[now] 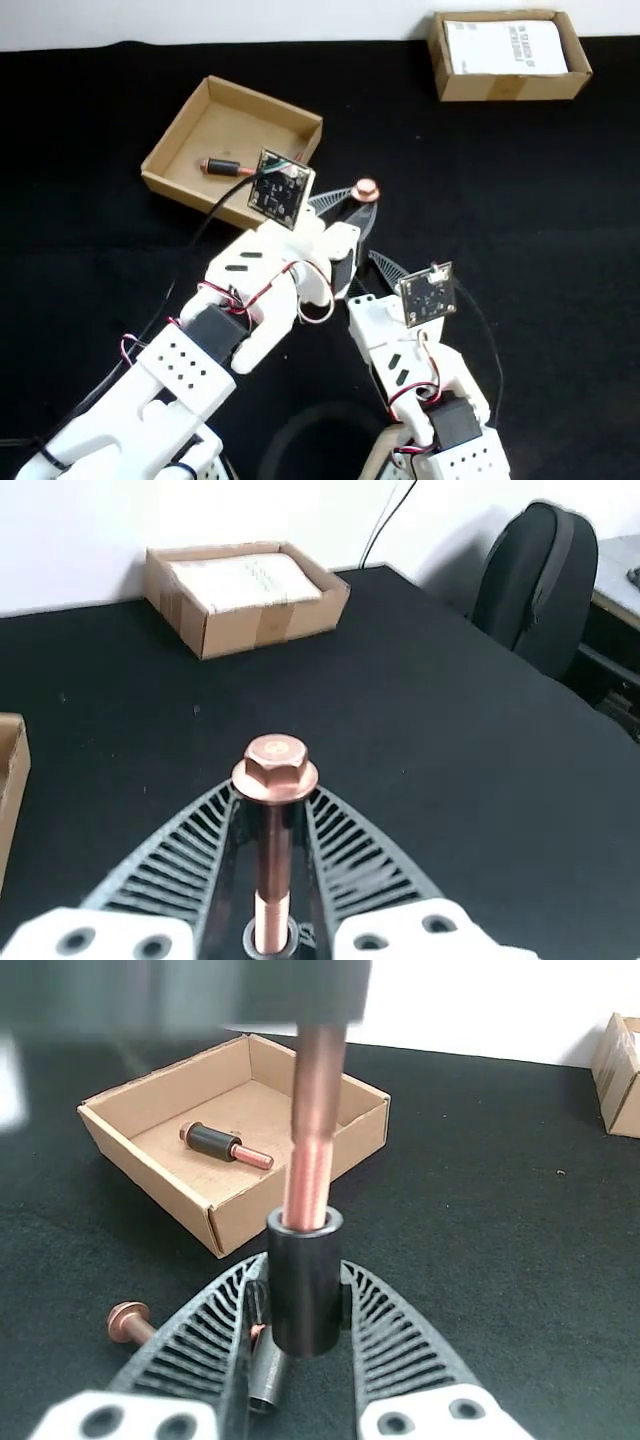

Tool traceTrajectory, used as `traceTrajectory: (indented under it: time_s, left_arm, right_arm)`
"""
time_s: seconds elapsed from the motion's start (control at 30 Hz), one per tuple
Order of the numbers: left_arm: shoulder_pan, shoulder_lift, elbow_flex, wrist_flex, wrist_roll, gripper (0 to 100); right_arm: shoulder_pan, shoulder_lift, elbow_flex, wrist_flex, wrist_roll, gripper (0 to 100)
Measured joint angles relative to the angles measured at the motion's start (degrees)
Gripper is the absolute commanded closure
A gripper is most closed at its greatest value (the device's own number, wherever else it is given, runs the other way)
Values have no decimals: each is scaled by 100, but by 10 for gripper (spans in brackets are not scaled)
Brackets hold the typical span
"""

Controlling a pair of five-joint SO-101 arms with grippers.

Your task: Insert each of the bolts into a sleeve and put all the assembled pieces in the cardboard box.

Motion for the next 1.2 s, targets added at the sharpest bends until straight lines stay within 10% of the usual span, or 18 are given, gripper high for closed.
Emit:
traceTrajectory:
  time_s: [0.37,0.73,0.97,1.2]
  left_arm:
    - [62,0,237,53,9,989]
    - [97,-9,-800,3218,0,740]
    - [70,-9,-1679,4888,9,767]
    - [-53,-18,-2884,6708,-9,996]
  right_arm:
    - [-9,0,0,0,0,992]
    - [0,18,0,9,9,992]
    - [431,97,0,0,-281,992]
    - [589,1908,-1204,9,-695,992]
